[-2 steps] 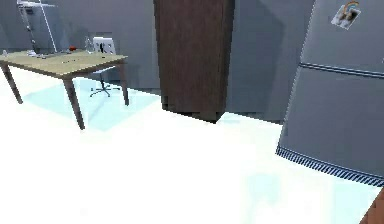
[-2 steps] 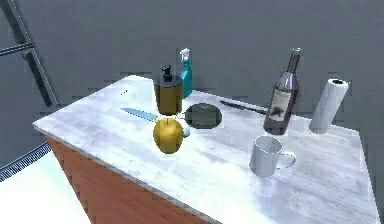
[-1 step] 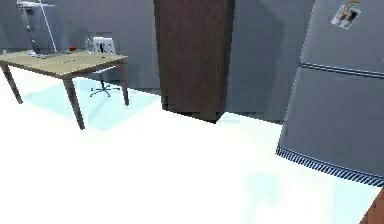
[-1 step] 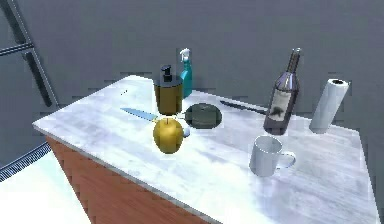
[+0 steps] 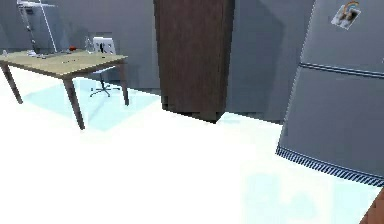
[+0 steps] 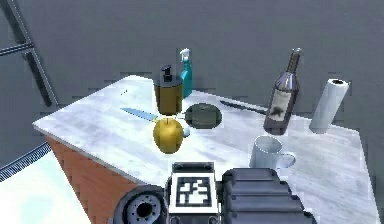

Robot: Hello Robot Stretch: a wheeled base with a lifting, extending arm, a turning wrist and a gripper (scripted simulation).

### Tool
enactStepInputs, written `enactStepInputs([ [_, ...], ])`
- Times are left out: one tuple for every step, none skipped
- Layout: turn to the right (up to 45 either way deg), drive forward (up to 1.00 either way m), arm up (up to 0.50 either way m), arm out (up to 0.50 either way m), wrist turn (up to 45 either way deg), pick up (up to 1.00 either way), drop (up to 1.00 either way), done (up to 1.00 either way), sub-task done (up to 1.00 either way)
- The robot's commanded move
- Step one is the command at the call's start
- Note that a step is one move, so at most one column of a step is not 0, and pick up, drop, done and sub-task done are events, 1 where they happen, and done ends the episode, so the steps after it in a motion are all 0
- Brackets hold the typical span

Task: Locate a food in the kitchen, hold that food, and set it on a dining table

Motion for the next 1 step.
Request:
enactStepInputs([
  [0.0, 0.00, 0.00, 0.20, 0.0, 0.00, 0.00, 0.00, 0.00],
])
